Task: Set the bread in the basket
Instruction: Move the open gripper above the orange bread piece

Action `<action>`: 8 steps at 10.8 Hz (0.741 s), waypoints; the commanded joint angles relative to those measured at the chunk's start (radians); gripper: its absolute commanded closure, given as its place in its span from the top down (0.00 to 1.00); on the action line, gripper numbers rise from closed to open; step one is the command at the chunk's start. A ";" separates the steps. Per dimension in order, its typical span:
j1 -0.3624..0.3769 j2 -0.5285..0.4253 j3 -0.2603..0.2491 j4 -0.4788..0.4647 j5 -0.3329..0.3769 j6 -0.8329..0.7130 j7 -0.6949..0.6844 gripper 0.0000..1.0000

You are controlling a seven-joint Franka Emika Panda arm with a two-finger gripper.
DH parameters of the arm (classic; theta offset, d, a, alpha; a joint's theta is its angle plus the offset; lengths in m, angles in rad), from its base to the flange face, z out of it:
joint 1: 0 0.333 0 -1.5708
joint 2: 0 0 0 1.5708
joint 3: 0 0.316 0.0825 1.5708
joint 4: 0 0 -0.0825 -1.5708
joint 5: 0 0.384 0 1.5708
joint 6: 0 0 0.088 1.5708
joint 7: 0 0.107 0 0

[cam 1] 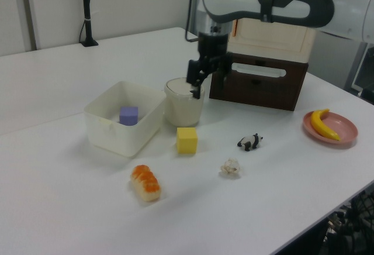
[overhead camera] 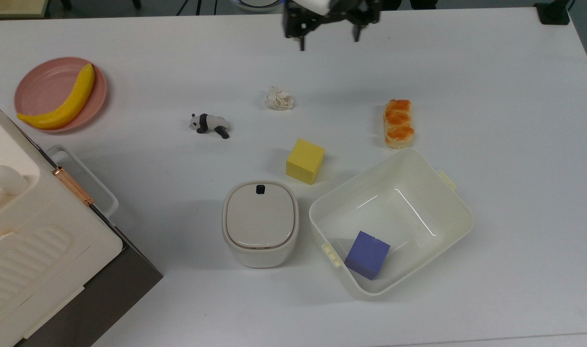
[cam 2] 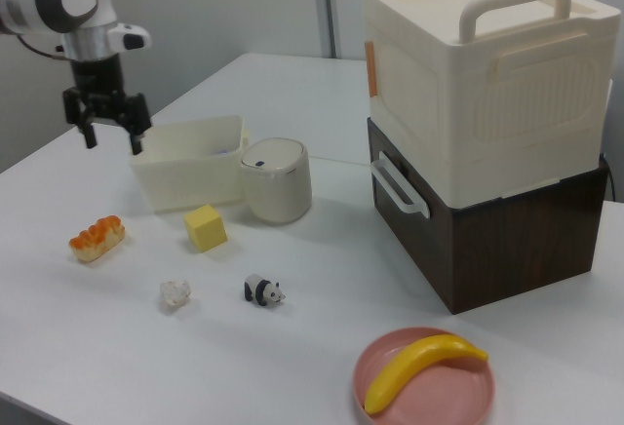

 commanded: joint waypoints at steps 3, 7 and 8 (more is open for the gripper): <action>0.170 0.104 -0.011 -0.024 0.062 0.148 0.339 1.00; 0.250 0.266 -0.011 -0.028 0.016 0.291 0.494 1.00; 0.262 0.295 -0.011 -0.027 -0.005 0.293 0.497 1.00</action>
